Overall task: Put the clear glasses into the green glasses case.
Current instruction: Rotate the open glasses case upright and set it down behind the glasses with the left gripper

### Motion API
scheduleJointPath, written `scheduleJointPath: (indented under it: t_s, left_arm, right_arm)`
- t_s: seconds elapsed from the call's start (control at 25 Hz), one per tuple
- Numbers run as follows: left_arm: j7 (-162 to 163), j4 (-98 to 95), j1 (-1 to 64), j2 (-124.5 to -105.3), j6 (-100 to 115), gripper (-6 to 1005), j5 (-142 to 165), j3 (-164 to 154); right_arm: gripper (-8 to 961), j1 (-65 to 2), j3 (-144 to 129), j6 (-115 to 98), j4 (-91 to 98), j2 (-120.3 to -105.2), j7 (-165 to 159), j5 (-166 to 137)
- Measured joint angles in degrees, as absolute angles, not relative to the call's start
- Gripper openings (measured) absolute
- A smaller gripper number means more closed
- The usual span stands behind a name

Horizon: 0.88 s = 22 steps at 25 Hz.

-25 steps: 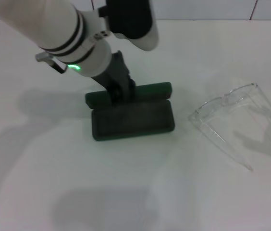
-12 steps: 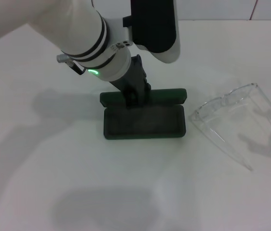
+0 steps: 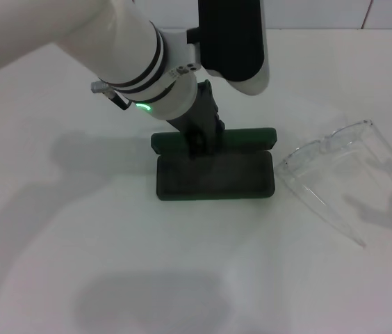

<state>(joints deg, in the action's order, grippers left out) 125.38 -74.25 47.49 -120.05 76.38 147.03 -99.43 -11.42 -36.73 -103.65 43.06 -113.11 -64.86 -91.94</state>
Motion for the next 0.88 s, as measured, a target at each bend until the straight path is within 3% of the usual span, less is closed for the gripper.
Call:
scheduleJointPath:
  t_s: [0.88]
  left_arm:
    - [126.95, -74.45, 47.85, -120.10, 76.26, 285, 146.69, -100.30]
  right_arm:
    - [873, -11.49, -36.56, -103.86, 43.07, -113.11, -64.77, -91.93]
